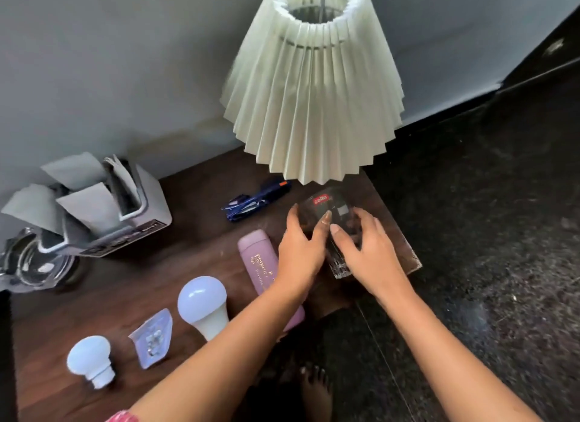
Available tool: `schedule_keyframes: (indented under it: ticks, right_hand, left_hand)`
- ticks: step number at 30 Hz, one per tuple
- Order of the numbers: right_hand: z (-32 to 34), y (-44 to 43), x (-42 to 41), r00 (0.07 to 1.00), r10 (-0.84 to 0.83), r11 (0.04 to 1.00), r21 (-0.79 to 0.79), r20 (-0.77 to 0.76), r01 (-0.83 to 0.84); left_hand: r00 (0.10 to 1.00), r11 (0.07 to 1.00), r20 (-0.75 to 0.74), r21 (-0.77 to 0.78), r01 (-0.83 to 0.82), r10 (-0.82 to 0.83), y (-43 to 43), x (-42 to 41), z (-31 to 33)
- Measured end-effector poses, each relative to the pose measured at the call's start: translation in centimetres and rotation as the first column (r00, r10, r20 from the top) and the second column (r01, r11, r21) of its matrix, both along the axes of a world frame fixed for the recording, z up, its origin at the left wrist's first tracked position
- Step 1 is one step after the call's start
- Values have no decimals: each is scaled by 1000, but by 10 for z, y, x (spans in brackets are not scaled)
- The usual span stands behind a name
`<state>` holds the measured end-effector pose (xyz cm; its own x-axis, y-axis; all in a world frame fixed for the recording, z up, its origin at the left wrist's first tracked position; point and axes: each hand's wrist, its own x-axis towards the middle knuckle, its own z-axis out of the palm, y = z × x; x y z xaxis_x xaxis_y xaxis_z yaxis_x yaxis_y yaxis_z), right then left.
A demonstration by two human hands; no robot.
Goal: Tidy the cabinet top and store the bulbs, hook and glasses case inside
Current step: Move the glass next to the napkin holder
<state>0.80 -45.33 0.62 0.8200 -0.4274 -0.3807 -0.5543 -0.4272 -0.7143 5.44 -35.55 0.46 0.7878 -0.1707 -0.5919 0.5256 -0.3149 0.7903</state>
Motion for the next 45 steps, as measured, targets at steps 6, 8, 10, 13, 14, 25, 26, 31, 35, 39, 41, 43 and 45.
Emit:
schedule_keyframes:
  ticks: [6, 8, 10, 13, 14, 25, 26, 31, 35, 39, 41, 43, 45]
  right_hand:
    - [-2, -6, -1, 999, 31, 999, 30, 30, -32]
    - [1, -4, -3, 997, 49, 998, 23, 61, -51]
    - [6, 0, -6, 993, 54, 998, 23, 103, -57]
    - [18, 13, -9, 987, 31, 998, 57, 156, -40]
    - [23, 20, -8, 986, 30, 997, 71, 166, -42]
    - [80, 143, 21, 937, 259, 934, 186, 234, -304]
    - [84, 159, 27, 924, 297, 915, 206, 240, -347]
    - [95, 233, 60, 832, 470, 801, 252, 294, -542]
    - [102, 280, 91, 706, 617, 699, 170, 347, -694]
    - [104, 316, 127, 558, 761, 606, -58, 330, -793]
    - [100, 329, 144, 501, 817, 569, -257, 286, -781]
    - [93, 340, 157, 480, 840, 543, -383, 253, -748]
    - [85, 348, 167, 483, 843, 537, -423, 237, -730]
  left_hand:
    - [998, 995, -21, -68, -68, 66, -1, -2, -2]
    - [998, 996, 19, -59, -63, 64, 2, -4, 1]
    - [995, 996, 64, -59, -67, 71, 6, -7, 7]
    - [991, 994, 103, -80, -77, 85, 20, -10, 22]
    - [989, 994, 120, -80, -77, 86, 28, -11, 27]
    - [901, 960, 332, -87, -264, 278, 174, -11, 82]
    - [883, 952, 355, -99, -290, 306, 191, -10, 86]
    - [804, 916, 446, -109, -387, 393, 274, -3, 101]
    - [763, 912, 515, -106, -397, 392, 326, 8, 104]
    - [740, 917, 558, -107, -384, 375, 366, 29, 93]
    - [736, 914, 556, -125, -387, 387, 377, 40, 84]
    - [727, 909, 559, -134, -395, 399, 385, 50, 73]
    - [722, 906, 564, -128, -404, 401, 390, 59, 63]
